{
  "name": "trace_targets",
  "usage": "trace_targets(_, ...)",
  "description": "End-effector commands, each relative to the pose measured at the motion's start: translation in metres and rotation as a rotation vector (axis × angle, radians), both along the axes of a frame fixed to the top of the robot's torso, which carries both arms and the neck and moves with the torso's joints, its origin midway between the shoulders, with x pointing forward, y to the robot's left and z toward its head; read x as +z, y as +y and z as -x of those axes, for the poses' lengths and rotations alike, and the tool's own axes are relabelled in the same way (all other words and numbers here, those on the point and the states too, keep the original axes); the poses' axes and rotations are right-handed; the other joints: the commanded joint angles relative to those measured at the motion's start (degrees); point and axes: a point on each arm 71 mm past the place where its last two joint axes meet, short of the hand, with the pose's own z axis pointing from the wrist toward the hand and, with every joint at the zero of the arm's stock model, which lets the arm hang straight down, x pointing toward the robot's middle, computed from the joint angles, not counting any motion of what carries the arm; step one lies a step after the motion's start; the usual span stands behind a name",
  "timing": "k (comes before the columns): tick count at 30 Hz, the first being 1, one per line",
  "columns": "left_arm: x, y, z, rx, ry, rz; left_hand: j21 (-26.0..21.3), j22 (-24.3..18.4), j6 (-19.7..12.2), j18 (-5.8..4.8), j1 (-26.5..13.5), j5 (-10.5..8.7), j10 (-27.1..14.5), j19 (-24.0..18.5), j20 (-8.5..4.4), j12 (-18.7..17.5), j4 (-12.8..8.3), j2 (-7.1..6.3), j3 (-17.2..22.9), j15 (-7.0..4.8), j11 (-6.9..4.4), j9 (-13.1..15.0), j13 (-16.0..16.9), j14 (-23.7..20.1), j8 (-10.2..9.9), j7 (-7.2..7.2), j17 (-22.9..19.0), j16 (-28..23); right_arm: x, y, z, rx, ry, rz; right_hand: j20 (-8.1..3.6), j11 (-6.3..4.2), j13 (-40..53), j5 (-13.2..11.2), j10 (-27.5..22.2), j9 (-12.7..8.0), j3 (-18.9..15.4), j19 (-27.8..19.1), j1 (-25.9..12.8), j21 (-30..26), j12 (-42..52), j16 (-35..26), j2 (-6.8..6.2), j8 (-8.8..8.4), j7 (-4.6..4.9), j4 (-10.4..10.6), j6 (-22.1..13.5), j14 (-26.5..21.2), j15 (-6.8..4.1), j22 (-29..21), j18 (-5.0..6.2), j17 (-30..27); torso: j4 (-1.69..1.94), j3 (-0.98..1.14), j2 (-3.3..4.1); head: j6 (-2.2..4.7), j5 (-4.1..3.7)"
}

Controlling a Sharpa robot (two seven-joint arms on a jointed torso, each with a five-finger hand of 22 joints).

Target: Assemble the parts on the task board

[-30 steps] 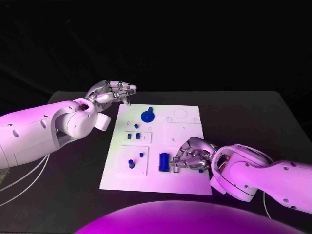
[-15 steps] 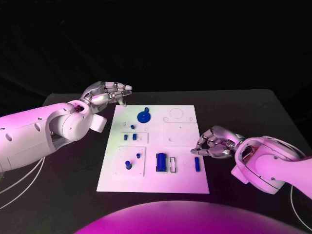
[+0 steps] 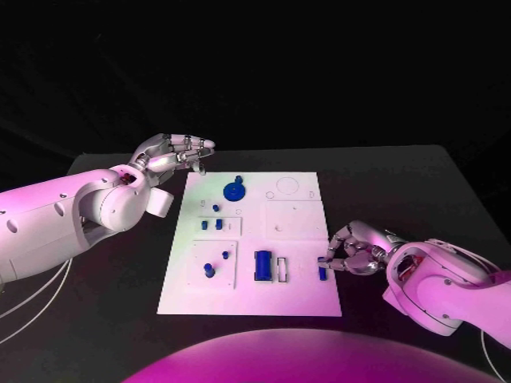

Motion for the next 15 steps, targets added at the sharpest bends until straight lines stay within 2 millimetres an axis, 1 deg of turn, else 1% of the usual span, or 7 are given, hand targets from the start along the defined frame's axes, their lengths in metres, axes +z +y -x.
trace_targets(1, 0.0013, -0.0022, 0.0004, -0.017, -0.007, 0.012, -0.16, -0.05, -0.45, 0.8, -0.24, 0.22, -0.31, 0.0, 0.41, -0.16, 0.16, 0.24, -0.14, 0.25, -0.11, -0.09, -0.05, -0.01, 0.2, 0.09, 0.06, 0.35, -0.0036, 0.004, 0.0008, 0.013, -0.02, 0.042, 0.45, 0.26, 9.91, 0.04, 3.3, 0.02, -0.28, 0.71, -0.8, -0.37, -0.19, -0.3, 0.03, -0.28, 0.04, 0.0, -0.27, 5.05, 0.33, 10.44, -0.52, 9.63, 0.04, 0.01, 0.04, 0.01, -0.03)
trace_targets(6, 0.0013, -0.0023, 0.0006, -0.018, -0.007, 0.012, -0.16, -0.05, -0.45, 0.8, -0.24, 0.22, -0.31, 0.0, 0.41, -0.16, 0.16, 0.24, -0.14, 0.25, -0.11, -0.09, -0.05, -0.01, 0.2, 0.09, 0.06, 0.35, -0.0084, 0.0064, 0.0008, 0.022, -0.007, 0.069, 0.46, 0.28, 9.94, 0.05, 3.31, 0.0, -0.26, 0.71, -0.83, -0.36, -0.15, -0.29, 0.11, -0.36, 0.05, 0.0, -0.32, 5.06, 0.34, 10.44, -0.52, 9.68, 0.13, -0.02, 0.02, 0.01, 0.0)
trace_targets(11, 0.0013, -0.0019, 0.0006, -0.018, -0.006, 0.011, -0.16, -0.05, -0.45, 0.8, -0.24, 0.22, -0.31, 0.0, 0.41, -0.16, 0.16, 0.24, -0.14, 0.25, -0.11, -0.09, -0.05, -0.01, 0.2, 0.09, 0.06, 0.35, -0.0115, 0.0078, -0.0003, 0.033, -0.003, 0.098, 0.47, 0.27, 9.98, 0.07, 3.33, 0.02, -0.25, 0.76, -0.88, -0.18, -0.08, -0.26, 0.24, -0.37, 0.01, -0.01, -0.16, 5.08, 0.36, 10.49, -0.56, 9.79, -0.02, -0.06, 0.01, 0.01, 0.11)
trace_targets(15, 0.0012, -0.0021, 0.0007, -0.02, -0.005, 0.011, -0.16, -0.05, -0.45, 0.8, -0.24, 0.22, -0.31, 0.0, 0.41, -0.16, 0.16, 0.24, -0.14, 0.25, -0.11, -0.09, -0.05, -0.01, 0.2, 0.09, 0.06, 0.35, -0.0136, 0.0097, -0.001, 0.046, -0.005, 0.118, 0.48, 0.19, 10.01, 0.08, 3.35, 0.11, -0.26, 0.76, -0.86, -0.19, -0.05, -0.24, 0.33, -0.31, -0.12, -0.05, 0.29, 5.1, 0.33, 10.49, -0.55, 9.89, 0.06, 0.01, -0.03, 0.01, 0.26)
